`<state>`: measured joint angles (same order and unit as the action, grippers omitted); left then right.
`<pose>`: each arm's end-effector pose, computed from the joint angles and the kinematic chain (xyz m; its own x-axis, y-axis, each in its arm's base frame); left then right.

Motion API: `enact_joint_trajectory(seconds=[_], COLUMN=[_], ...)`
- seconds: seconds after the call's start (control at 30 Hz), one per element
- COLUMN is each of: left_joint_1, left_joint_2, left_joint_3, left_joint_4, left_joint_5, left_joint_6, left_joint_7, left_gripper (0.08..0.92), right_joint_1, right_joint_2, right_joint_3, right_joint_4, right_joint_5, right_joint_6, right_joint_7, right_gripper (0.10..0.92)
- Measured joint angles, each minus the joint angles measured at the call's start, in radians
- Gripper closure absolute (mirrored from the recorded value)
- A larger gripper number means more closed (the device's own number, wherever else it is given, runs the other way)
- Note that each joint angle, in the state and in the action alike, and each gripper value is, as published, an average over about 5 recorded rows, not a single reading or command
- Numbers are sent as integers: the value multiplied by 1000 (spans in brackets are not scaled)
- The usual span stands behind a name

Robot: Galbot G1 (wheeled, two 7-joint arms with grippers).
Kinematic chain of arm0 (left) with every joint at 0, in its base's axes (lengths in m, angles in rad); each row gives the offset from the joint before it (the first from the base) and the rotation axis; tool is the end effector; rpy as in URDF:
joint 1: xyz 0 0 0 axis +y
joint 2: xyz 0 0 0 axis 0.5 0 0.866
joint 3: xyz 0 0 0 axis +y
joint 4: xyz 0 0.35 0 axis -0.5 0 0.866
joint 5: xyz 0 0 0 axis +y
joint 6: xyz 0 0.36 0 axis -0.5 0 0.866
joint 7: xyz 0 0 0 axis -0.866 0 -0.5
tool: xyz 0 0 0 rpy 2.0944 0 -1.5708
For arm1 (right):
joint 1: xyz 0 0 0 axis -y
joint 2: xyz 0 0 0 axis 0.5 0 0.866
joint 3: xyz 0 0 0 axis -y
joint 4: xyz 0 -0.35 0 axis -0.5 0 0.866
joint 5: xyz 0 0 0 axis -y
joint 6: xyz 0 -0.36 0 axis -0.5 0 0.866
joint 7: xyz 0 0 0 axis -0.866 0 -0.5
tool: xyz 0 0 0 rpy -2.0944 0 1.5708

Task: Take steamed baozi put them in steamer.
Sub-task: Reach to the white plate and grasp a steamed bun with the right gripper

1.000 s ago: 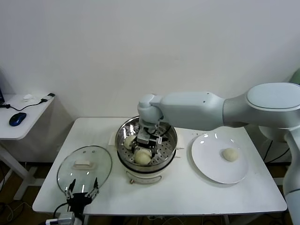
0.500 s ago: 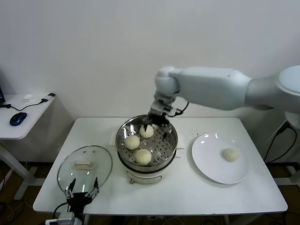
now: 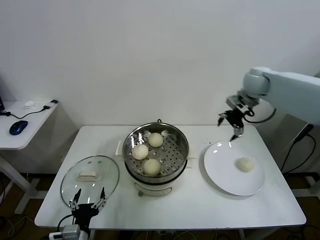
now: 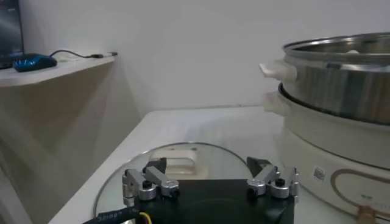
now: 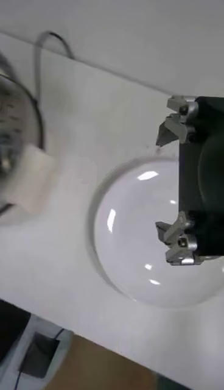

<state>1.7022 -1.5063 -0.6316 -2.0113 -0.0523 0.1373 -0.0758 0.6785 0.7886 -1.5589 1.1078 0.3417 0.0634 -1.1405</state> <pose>0.1387 0.0477 -0.3509 -0.9313 -0.1515 0.3312 -0.1284 0.9876 0.0909 0.5779 -0.1608 -0.0694 -0.1035 -0.1037 0.9892 -0.9507 -0.2821 -0.1291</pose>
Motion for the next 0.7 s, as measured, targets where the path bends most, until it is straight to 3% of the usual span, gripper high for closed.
enact_joint_trajectory(seconds=[0.27, 0.7], left_joint_1=[7, 13], left_joint_2=[-12, -14], left_joint_3=[4, 1], left_joint_4=[0, 5], left_joint_5=[10, 13], left_joint_6=[6, 8], left_joint_7=[1, 2], left_gripper=[177, 177], right_joint_1=[-244, -471], right_joint_2=[-52, -7], right_joint_3=[188, 383], right_joint_4=[-124, -294], right_joint_5=[-132, -247], right_joint_6=[-24, -40], right_joint_7=[21, 52], right_gripper=[203, 203])
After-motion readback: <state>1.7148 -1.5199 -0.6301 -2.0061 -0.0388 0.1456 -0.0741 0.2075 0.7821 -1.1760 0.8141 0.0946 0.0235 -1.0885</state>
